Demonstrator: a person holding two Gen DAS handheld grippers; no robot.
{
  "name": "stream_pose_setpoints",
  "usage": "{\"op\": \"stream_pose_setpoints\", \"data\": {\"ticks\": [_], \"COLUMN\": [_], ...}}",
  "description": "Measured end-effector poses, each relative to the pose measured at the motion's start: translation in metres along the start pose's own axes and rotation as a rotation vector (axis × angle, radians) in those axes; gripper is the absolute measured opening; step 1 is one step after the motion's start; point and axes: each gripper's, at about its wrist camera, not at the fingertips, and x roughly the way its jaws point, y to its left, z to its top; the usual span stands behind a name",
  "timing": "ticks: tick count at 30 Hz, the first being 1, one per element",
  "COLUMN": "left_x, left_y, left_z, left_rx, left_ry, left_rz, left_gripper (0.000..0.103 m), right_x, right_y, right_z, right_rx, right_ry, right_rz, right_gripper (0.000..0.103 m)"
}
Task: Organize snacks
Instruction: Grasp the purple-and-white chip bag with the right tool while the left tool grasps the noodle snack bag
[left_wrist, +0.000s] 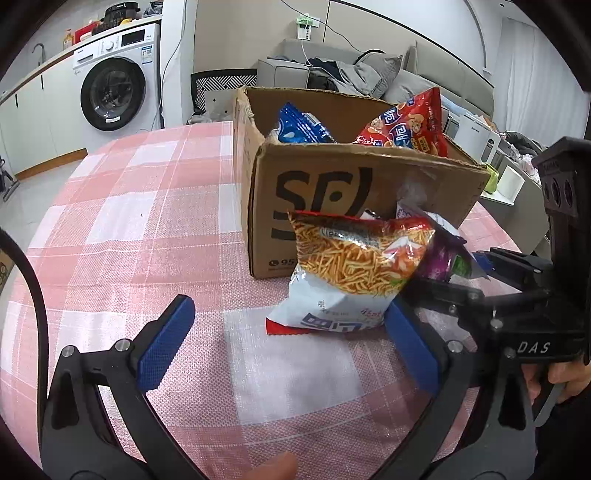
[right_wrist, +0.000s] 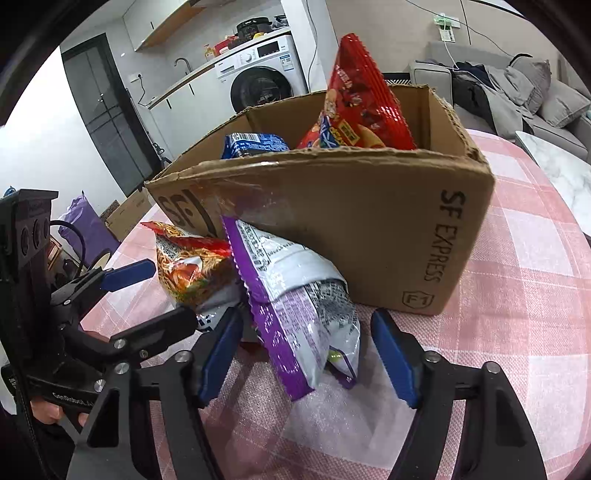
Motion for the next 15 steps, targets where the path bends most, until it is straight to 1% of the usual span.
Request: {"op": "stream_pose_setpoints", "data": {"ticks": [2,3,5,8,11,13,15], "left_x": [0.001,0.001,0.001,0.001,0.003,0.004,0.004], "left_y": [0.000,0.000,0.000,0.000,0.000,0.001,-0.001], "left_z": [0.001,0.000,0.000,0.000,0.000,-0.001,-0.002], "left_rx": [0.002,0.002,0.002,0.004,0.005,0.001,0.005], "left_ry": [-0.001,-0.001,-0.001,-0.001,0.000,0.006,0.008], "left_rz": [0.001,0.002,0.002,0.004,0.005,-0.002,0.003], "left_gripper": [0.102,0.102,0.102,0.102,0.102,0.102,0.102], "right_x": [0.003,0.004,0.004,0.001,-0.008,-0.016,-0.027], "right_y": [0.001,0.001,0.001,-0.002,-0.003,-0.005,-0.008], "right_z": [0.004,0.005,0.005,0.002,-0.001,-0.004,-0.009], "right_rx": [-0.003,-0.004,-0.008,-0.004,-0.019,-0.016,-0.020], "right_ry": [-0.003,-0.002,-0.007,-0.012,-0.029,-0.034,-0.047], "right_rz": [0.002,0.003,0.005,0.034,0.026,0.033,0.017], "right_gripper": [0.062,0.060,0.058,0.057,0.054,0.053,0.053]}}
